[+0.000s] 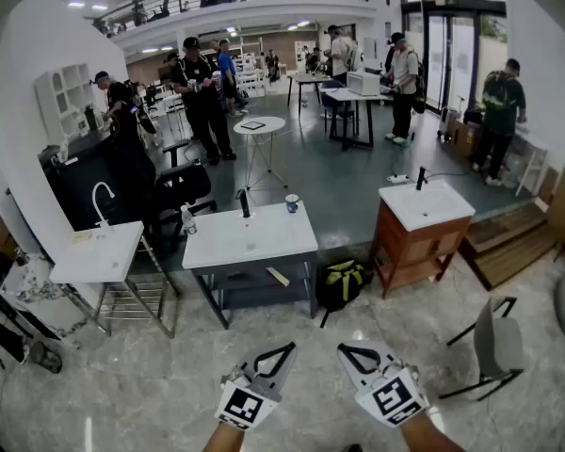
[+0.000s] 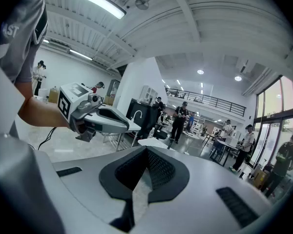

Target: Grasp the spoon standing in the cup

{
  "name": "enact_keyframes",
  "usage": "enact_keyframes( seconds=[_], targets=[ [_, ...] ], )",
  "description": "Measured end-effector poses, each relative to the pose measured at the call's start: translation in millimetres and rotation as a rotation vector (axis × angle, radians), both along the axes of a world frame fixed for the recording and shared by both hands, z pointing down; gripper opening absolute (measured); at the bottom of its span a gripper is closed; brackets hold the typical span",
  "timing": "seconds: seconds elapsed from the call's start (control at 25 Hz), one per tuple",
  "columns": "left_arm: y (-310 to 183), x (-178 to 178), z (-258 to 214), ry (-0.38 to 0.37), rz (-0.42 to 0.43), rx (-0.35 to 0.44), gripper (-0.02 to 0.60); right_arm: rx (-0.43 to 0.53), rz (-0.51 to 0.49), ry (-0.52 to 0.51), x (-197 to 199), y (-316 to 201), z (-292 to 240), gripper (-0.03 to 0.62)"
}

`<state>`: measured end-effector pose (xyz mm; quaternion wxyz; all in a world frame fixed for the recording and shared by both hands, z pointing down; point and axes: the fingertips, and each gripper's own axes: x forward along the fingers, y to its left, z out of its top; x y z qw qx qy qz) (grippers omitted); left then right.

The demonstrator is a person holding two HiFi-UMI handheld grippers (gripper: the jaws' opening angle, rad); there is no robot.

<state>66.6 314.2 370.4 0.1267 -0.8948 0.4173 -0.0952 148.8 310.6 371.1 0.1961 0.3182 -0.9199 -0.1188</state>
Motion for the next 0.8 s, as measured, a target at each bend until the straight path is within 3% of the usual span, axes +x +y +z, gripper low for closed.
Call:
enact_keyframes(
  seconds=[0.8],
  targets=[
    [3.7, -48.2, 3.7, 0.019, 0.032, 0.005, 0.002, 0.019, 0.041, -0.012, -46.0, 3.8, 0.5, 0.034]
  ],
)
